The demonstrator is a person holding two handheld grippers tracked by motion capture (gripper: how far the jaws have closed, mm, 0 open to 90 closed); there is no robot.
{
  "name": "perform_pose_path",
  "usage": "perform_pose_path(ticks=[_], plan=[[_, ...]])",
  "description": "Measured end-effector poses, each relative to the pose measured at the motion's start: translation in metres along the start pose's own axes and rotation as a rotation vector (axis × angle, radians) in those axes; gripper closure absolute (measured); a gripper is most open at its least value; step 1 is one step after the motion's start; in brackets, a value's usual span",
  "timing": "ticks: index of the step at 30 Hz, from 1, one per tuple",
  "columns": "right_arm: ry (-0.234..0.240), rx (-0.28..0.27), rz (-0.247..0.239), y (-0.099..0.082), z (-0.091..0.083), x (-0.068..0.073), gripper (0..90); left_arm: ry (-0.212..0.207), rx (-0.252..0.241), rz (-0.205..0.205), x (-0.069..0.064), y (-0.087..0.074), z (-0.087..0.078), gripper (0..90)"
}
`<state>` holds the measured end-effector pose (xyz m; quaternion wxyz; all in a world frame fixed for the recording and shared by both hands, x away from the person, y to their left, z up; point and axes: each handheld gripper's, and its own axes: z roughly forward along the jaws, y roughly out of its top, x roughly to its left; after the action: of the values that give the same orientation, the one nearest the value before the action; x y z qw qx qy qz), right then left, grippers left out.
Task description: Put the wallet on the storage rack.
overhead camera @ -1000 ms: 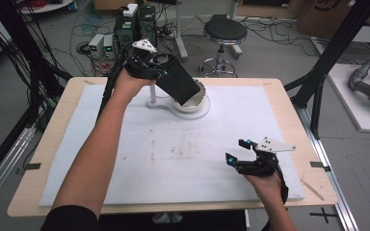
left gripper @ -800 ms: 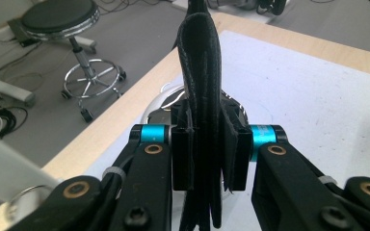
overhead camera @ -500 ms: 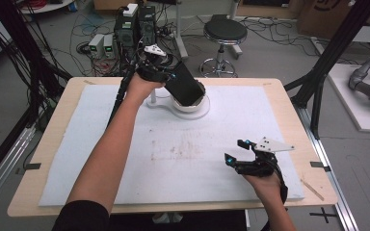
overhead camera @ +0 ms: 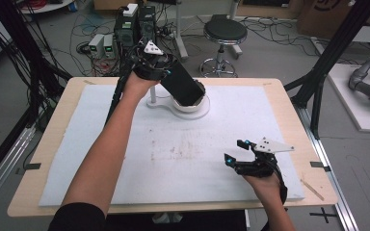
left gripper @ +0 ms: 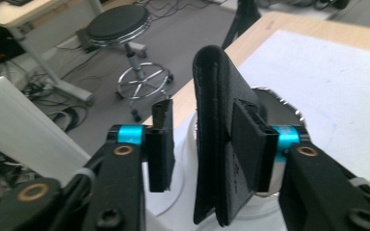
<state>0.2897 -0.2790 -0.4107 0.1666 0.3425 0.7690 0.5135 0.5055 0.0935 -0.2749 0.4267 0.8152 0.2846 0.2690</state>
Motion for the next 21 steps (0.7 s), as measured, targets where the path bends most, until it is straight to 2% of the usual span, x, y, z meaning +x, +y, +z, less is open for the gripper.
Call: perform_pose_path(ticks=[4,8,10,14,16,21], plan=[[0.001,0.003,0.002,0.000,0.001,0.001,23.0,0.029,0.011,0.030,-0.005,0.000,0.007,71.9],[0.007,0.009,-0.003,0.000,0.002,0.001,23.1,0.092,0.025,0.075,-0.006,-0.001,0.014,72.4],[0.010,0.011,-0.002,0.000,0.003,0.001,23.1,0.105,0.035,0.075,-0.006,-0.002,0.018,71.6],[0.004,0.011,0.001,0.000,0.003,0.000,23.0,0.080,0.025,0.046,-0.002,-0.003,0.017,68.7],[0.000,0.010,-0.004,0.000,0.003,-0.001,22.8,0.053,0.001,0.008,0.001,-0.004,0.014,57.9],[-0.002,0.010,0.002,0.000,0.003,-0.002,22.8,0.026,-0.033,-0.024,0.004,-0.004,-0.001,49.2]])
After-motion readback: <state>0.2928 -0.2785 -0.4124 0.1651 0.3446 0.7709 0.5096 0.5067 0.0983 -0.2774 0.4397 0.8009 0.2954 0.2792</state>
